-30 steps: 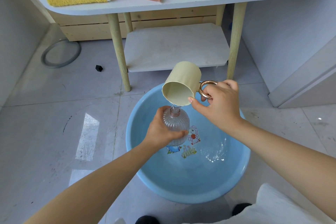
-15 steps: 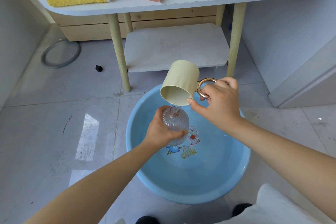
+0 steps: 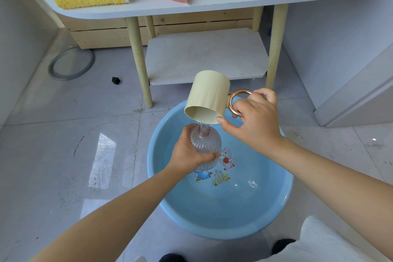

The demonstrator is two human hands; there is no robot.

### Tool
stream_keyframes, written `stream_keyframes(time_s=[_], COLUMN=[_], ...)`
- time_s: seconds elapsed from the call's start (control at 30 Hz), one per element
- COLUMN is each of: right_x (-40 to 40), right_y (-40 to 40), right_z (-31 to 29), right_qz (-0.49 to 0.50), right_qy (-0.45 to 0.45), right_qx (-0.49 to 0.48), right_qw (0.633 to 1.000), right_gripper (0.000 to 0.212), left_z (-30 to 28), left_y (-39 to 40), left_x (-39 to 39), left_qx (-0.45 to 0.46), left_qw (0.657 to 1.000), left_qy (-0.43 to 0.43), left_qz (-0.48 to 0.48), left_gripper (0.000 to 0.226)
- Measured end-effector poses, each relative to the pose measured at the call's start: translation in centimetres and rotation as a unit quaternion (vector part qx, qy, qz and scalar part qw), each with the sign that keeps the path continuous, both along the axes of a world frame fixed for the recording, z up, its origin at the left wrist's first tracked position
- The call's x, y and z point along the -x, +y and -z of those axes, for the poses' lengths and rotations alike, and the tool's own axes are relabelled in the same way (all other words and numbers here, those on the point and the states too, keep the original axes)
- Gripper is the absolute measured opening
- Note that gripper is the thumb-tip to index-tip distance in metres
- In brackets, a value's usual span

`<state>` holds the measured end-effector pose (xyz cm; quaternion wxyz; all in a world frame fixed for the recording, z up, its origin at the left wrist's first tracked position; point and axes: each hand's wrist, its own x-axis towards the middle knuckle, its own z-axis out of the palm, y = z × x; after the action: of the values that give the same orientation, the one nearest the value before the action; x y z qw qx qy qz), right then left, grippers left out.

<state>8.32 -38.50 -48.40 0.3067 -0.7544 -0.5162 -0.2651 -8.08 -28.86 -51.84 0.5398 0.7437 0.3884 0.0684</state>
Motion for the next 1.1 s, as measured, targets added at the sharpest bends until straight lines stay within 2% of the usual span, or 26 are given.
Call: stream_keyframes(time_s=[0.37, 0.47, 0.6, 0.7, 0.77, 0.97, 1.03, 1.1], right_x=[0.0, 0.3, 0.4, -0.7, -1.5, -1.9, -1.7, -1.6], right_y=[-0.3, -0.2, -0.2, -0.8, -1.6, -3.2, -3.3, -3.3], right_z=[-0.3, -0.3, 0.3, 1.9, 3.4, 5.8, 6.4, 7.1], right_qz=[-0.003, 0.009, 0.068, 0.123, 0.146, 0.128, 0.106, 0.092], right_qy=[-0.026, 0.026, 0.158, 0.205, 0.186, 0.012, -0.034, -0.059], right_qx=[0.018, 0.025, 0.057, 0.167, 0.262, 0.449, 0.495, 0.507], right_qw=[1.000, 0.999, 0.983, 0.956, 0.936, 0.884, 0.862, 0.855], right_gripper=[0.046, 0.046, 0.045, 0.046, 0.042, 0.041, 0.039, 0.037], left_z=[0.2, 0.2, 0.3, 0.5, 0.7, 0.7, 0.6, 0.7], left_y=[0.1, 0.0, 0.1, 0.3, 0.5, 0.9, 0.9, 1.0], left_x=[0.1, 0.1, 0.2, 0.5, 0.7, 1.4, 1.5, 1.6], left_qx=[-0.004, -0.002, 0.004, 0.006, 0.006, 0.005, 0.005, 0.004], left_qw=[1.000, 1.000, 1.000, 1.000, 1.000, 1.000, 1.000, 1.000], left_qy=[-0.007, -0.006, -0.007, -0.006, -0.005, -0.004, -0.004, -0.004], left_qz=[-0.004, -0.006, -0.009, -0.010, -0.011, -0.015, -0.015, -0.016], left_gripper=[0.077, 0.076, 0.079, 0.079, 0.080, 0.080, 0.079, 0.079])
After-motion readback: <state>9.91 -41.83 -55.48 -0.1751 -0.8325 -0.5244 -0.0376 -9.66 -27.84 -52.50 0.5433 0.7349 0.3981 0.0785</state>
